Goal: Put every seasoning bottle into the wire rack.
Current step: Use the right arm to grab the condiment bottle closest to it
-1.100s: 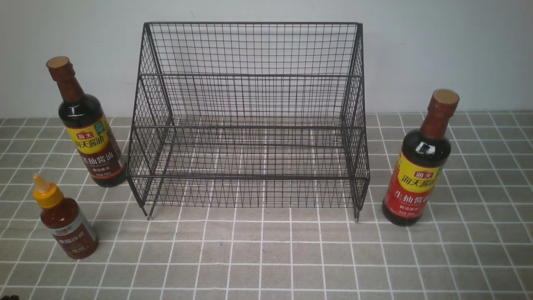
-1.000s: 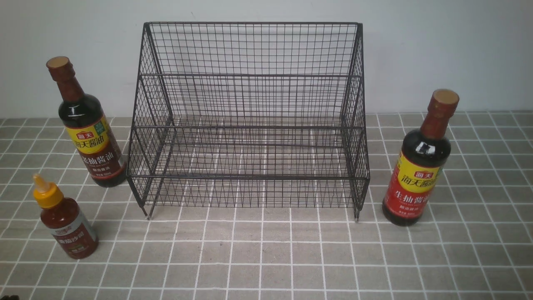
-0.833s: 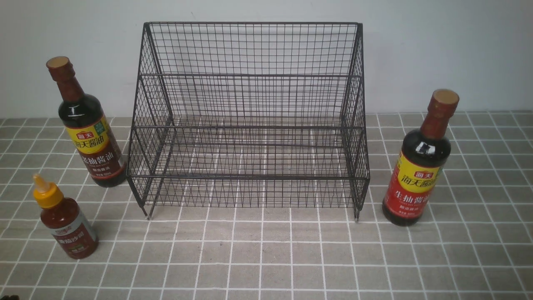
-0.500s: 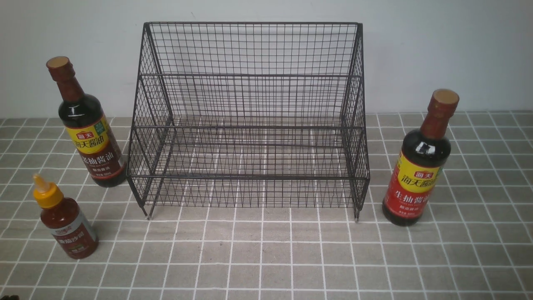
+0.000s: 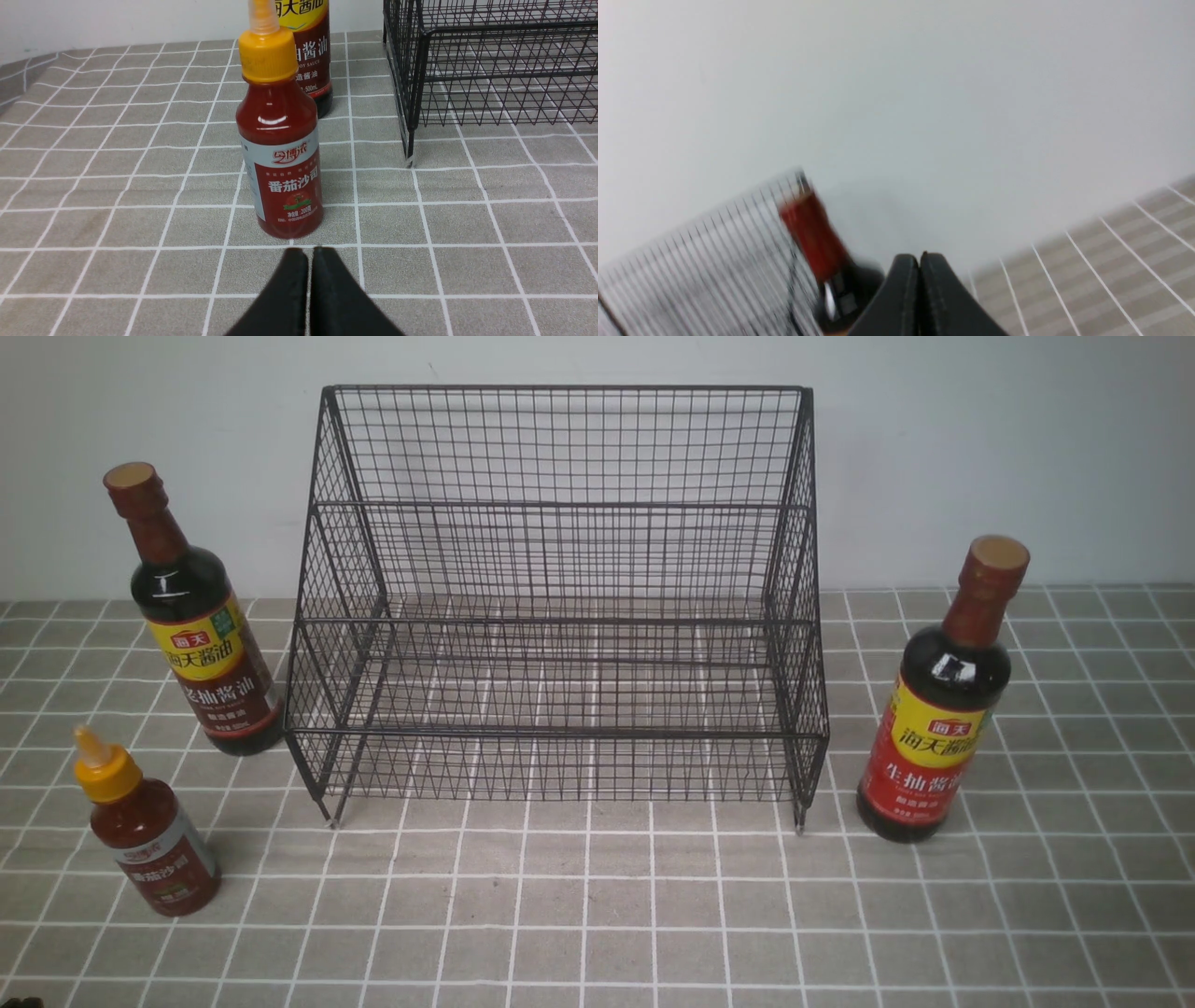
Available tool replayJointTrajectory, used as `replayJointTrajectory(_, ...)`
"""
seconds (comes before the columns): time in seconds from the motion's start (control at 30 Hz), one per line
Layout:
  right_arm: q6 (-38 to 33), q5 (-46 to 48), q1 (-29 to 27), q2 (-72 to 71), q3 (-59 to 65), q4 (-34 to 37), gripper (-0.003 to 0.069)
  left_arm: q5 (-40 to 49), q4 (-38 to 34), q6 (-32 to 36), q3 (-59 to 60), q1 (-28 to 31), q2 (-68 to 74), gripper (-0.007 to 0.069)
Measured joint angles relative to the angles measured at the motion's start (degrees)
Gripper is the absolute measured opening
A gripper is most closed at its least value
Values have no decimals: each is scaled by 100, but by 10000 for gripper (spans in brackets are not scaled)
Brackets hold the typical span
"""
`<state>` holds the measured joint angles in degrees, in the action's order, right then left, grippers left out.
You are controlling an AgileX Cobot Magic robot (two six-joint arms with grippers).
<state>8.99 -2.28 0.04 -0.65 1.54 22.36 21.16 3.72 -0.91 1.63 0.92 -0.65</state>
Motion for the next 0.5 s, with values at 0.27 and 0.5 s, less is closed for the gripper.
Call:
replayJointTrajectory(0.27,-11,-983,0,0,0,401,-15,10,0,0,0,0,0,-7)
replayJointTrajectory(0.5,42,-1317,0,0,0,447,-15,15,0,0,0,0,0,-7)
